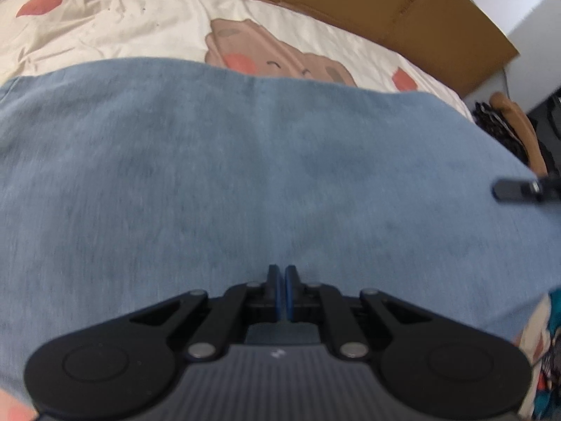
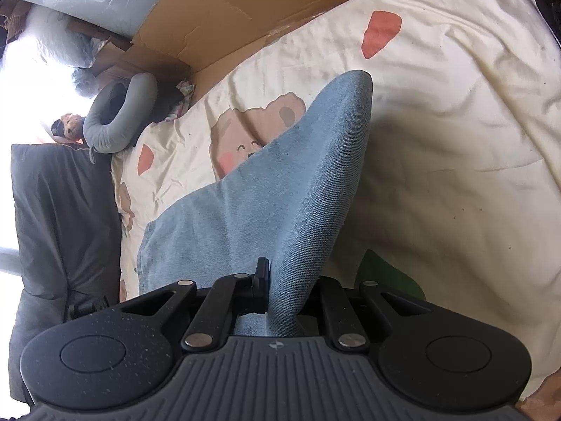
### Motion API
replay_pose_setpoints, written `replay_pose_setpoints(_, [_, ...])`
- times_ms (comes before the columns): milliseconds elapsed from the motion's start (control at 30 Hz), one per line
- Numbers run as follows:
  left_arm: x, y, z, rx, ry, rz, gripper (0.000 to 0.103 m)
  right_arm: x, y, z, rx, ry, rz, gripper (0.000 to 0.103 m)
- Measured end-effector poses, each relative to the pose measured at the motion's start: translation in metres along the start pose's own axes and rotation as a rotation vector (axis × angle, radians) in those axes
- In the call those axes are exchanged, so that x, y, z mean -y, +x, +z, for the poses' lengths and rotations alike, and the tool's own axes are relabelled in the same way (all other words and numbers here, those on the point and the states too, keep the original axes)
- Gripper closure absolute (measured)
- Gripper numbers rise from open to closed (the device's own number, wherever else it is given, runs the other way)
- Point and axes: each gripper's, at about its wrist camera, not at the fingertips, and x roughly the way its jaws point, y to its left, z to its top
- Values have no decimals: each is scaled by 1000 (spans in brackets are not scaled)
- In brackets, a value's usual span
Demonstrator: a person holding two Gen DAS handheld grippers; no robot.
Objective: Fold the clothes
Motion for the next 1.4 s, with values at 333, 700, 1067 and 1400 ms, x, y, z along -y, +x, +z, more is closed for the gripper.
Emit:
replay_pose_setpoints(333, [9, -17, -33, -17, 83, -10, 98, -30, -3, 8, -38, -49, -75, 96])
replay_pose_setpoints(700, [-21, -84, -21, 182, 26, 63, 93, -108, -7, 14, -91, -190, -173, 96])
replay_pose_setpoints(1067, [-91, -144, -13, 419, -227, 208, 67, -205, 7, 20, -170, -384, -325, 96])
replay_pose_setpoints(1400, [-141, -147, -27, 439, -386, 212, 41, -275, 25, -8, -182, -526, -390, 96])
